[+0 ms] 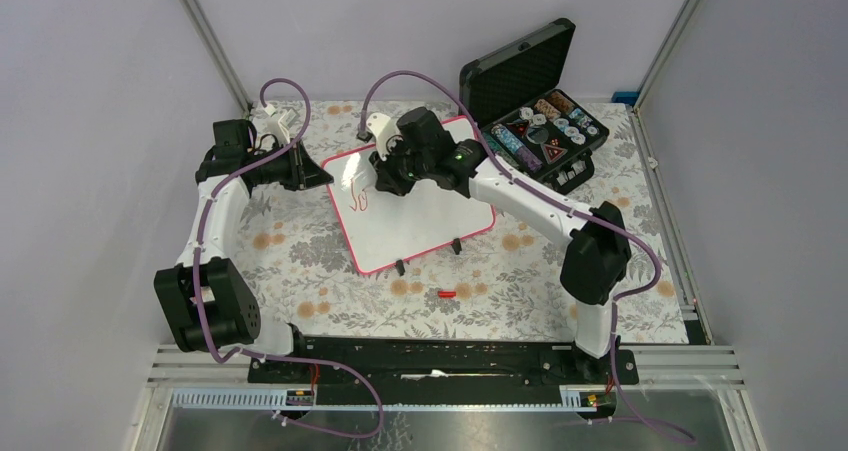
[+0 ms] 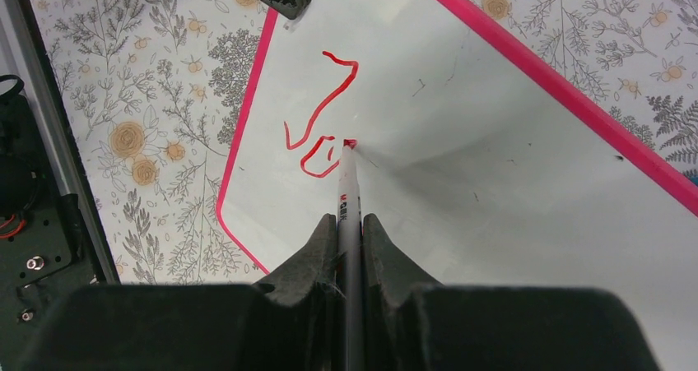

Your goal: Write a sentence on the whiteboard

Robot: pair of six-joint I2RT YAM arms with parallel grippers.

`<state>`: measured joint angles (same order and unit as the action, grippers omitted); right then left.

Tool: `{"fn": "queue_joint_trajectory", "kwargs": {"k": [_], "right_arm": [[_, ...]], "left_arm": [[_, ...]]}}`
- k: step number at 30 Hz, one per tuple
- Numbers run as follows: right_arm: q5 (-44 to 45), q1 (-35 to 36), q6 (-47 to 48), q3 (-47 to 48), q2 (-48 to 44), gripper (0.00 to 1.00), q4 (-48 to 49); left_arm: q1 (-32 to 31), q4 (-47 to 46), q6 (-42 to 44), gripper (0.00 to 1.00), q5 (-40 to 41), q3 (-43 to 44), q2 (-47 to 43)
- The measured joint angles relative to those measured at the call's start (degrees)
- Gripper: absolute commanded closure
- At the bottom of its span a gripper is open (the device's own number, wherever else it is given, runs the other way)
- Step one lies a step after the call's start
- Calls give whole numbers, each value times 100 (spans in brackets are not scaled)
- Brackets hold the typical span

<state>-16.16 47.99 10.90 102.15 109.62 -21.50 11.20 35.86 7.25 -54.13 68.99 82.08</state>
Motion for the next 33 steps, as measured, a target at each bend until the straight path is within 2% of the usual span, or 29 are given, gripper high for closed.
{"fn": "queue_joint_trajectory", "kwargs": {"k": [15,21,33], "right_arm": [[-116,114,0,-28,33,100,0],[-472,103,-33,-555,-289,100,-37],[-754,-332,-133,-863,-769,100,83]], "left_arm": [[0,0,-2,100,-4,0,-7],[-13,4,-2,100,-2,0,-33],[-11,2,0,100,-2,-11,-39]]}}
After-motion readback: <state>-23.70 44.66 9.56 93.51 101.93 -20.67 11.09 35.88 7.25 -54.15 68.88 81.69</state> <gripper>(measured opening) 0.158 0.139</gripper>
